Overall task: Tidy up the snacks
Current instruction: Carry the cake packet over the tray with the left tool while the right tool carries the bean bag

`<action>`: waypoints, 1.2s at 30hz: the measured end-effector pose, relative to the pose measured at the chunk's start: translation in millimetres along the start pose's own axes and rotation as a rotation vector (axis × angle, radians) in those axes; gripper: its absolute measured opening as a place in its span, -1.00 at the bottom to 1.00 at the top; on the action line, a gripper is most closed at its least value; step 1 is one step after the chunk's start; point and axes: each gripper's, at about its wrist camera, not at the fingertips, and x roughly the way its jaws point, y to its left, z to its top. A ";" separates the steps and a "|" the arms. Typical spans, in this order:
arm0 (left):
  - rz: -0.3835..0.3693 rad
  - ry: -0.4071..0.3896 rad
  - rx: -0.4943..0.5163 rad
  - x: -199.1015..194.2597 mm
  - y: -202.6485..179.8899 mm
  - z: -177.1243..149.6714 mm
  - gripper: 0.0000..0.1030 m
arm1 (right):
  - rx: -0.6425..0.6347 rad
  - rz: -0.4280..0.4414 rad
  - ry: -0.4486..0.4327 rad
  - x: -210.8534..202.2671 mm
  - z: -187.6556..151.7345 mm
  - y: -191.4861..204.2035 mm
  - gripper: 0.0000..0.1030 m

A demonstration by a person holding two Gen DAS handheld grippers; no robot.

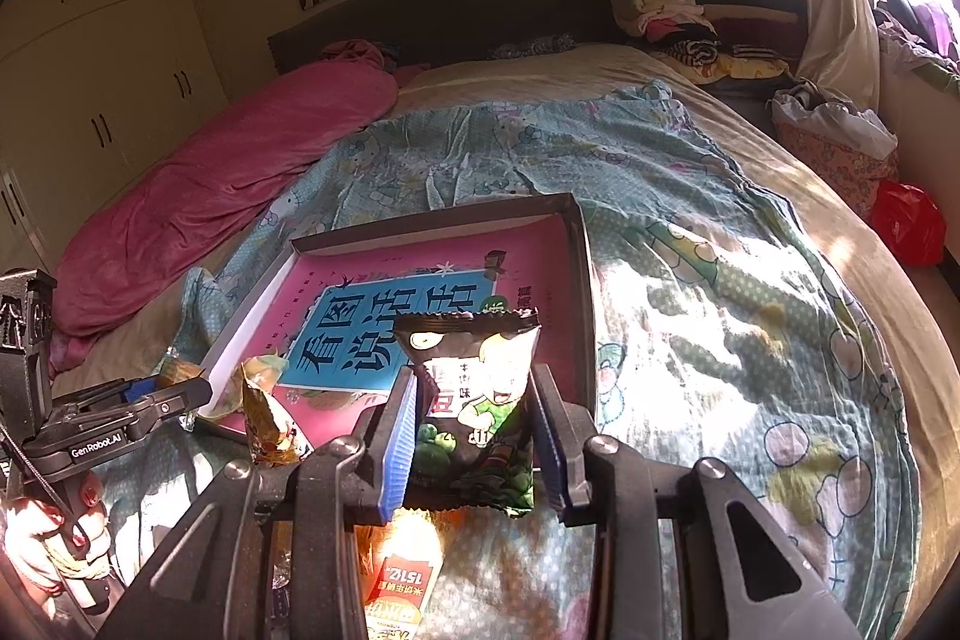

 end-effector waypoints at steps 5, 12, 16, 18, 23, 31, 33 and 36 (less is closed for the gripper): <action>0.004 0.023 0.005 11.0 0.9 -0.8 -0.23 | 0.003 -0.004 0.007 7.0 2.9 0.4 -0.30; 0.002 0.033 0.009 18.3 0.5 0.2 -0.22 | 0.009 -0.018 0.024 18.8 5.0 -1.2 -0.30; -0.006 0.041 0.001 22.2 2.2 1.9 -0.23 | 0.014 -0.032 0.034 26.1 5.4 -3.7 -0.30; -0.007 0.043 0.002 23.7 2.4 2.7 -0.23 | 0.017 -0.041 0.040 30.1 5.6 -5.6 -0.30; -0.009 0.052 -0.002 28.7 2.8 3.2 -0.23 | 0.030 -0.061 0.058 37.6 4.3 -10.4 -0.30; -0.005 0.072 -0.008 38.6 3.9 2.8 -0.23 | 0.036 -0.077 0.069 44.1 3.3 -14.9 -0.30; 0.000 0.080 -0.004 41.5 3.2 1.3 -0.23 | 0.037 -0.078 0.074 46.0 3.1 -15.2 -0.29; 0.002 0.078 0.004 42.2 1.8 0.8 -0.23 | 0.035 -0.078 0.076 48.1 3.3 -14.5 -0.29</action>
